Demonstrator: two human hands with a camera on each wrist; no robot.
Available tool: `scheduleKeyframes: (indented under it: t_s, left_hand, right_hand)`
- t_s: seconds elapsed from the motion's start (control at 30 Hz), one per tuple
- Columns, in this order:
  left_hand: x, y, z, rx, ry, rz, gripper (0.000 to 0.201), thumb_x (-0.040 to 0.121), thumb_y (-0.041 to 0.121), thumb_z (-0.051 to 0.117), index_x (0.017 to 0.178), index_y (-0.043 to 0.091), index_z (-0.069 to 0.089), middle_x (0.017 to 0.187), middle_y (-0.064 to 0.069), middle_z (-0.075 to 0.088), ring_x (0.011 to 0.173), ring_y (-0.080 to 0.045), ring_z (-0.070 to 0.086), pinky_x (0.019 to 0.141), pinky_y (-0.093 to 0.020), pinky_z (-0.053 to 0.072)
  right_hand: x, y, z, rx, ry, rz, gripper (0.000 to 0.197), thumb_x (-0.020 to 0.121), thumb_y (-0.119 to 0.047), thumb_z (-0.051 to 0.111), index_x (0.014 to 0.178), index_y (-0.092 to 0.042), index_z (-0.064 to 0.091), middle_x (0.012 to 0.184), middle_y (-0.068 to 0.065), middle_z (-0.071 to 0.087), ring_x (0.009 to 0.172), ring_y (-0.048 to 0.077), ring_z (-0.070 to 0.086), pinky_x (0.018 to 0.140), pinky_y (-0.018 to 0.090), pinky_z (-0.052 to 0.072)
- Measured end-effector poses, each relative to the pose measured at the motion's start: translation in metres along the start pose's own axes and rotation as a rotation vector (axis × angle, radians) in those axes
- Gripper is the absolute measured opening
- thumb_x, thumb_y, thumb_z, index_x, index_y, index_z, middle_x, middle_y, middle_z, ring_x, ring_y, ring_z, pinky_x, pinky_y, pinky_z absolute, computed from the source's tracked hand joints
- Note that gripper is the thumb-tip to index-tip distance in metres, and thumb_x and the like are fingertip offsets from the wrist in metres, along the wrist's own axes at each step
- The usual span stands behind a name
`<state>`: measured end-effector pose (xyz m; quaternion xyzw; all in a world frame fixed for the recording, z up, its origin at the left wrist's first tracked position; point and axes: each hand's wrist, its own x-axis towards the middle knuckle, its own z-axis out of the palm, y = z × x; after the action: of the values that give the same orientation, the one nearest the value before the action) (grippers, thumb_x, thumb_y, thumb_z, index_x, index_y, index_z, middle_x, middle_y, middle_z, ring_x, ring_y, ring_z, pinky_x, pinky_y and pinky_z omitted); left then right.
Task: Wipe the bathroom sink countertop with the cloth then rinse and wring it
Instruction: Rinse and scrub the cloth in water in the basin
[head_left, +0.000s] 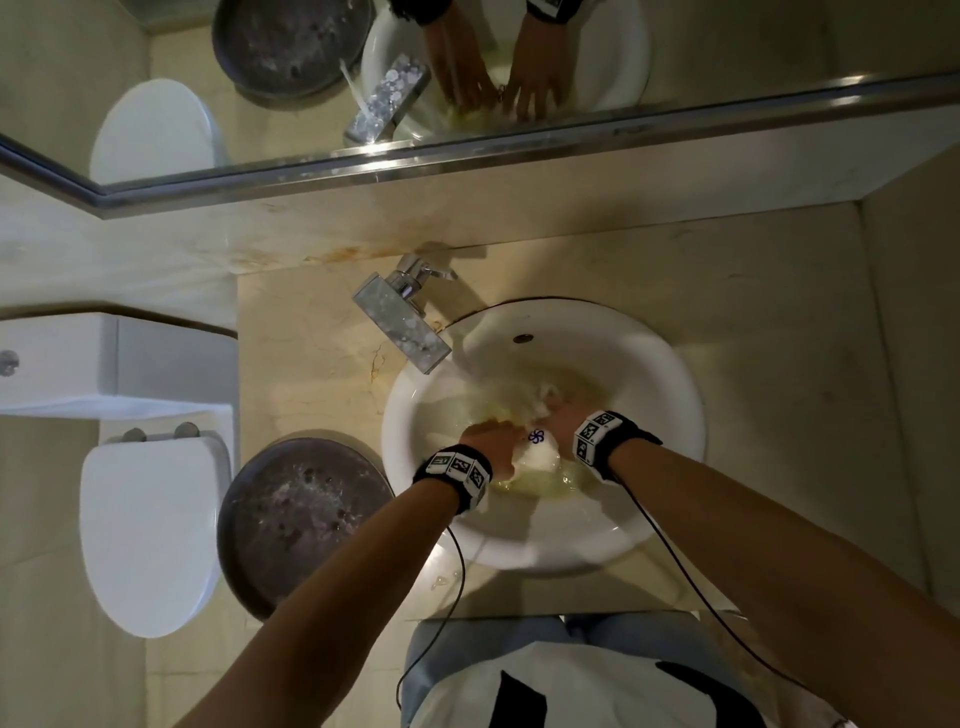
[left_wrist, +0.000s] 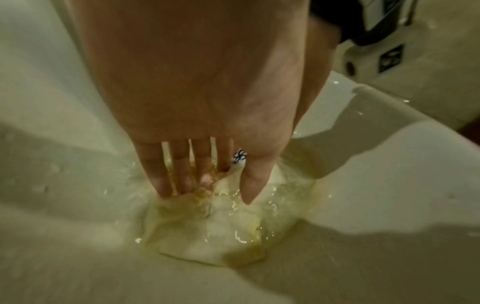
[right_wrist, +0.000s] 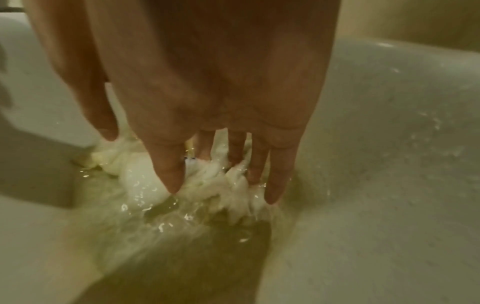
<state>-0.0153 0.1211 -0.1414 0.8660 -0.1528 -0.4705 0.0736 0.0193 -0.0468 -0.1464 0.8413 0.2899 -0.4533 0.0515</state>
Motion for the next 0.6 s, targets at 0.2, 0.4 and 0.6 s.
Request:
scheduleKeyframes:
  t_s: [0.2, 0.4, 0.6]
  left_hand:
    - [0.004, 0.008, -0.002, 0.066, 0.001, 0.024, 0.049, 0.091, 0.013, 0.056, 0.139, 0.025, 0.056, 0.135, -0.001, 0.053, 0.123, -0.023, 0.053, 0.103, -0.038, 0.046]
    - [0.003, 0.011, -0.001, 0.135, -0.100, 0.014, 0.057, 0.086, 0.021, 0.065, 0.141, 0.024, 0.050, 0.146, 0.000, 0.039, 0.137, -0.024, 0.038, 0.107, -0.042, 0.042]
    - [0.005, 0.017, -0.012, 0.216, -0.036, -0.079, 0.037, 0.087, 0.018, 0.057, 0.123, 0.016, 0.063, 0.118, -0.004, 0.065, 0.111, -0.025, 0.062, 0.093, -0.035, 0.048]
  right_hand:
    - [-0.004, -0.014, -0.007, -0.011, 0.013, 0.043, 0.048, 0.094, -0.011, 0.058, 0.141, -0.020, 0.052, 0.159, 0.017, 0.029, 0.137, 0.036, 0.044, 0.103, 0.042, 0.049]
    - [-0.005, -0.007, 0.004, 0.055, -0.045, 0.049, 0.077, 0.081, -0.019, 0.078, 0.149, -0.012, 0.043, 0.160, 0.022, 0.025, 0.122, 0.036, 0.059, 0.092, 0.039, 0.056]
    - [-0.006, -0.005, -0.011, 0.114, 0.059, 0.097, 0.037, 0.094, -0.011, 0.056, 0.130, -0.013, 0.062, 0.141, 0.015, 0.049, 0.123, 0.033, 0.055, 0.098, 0.039, 0.051]
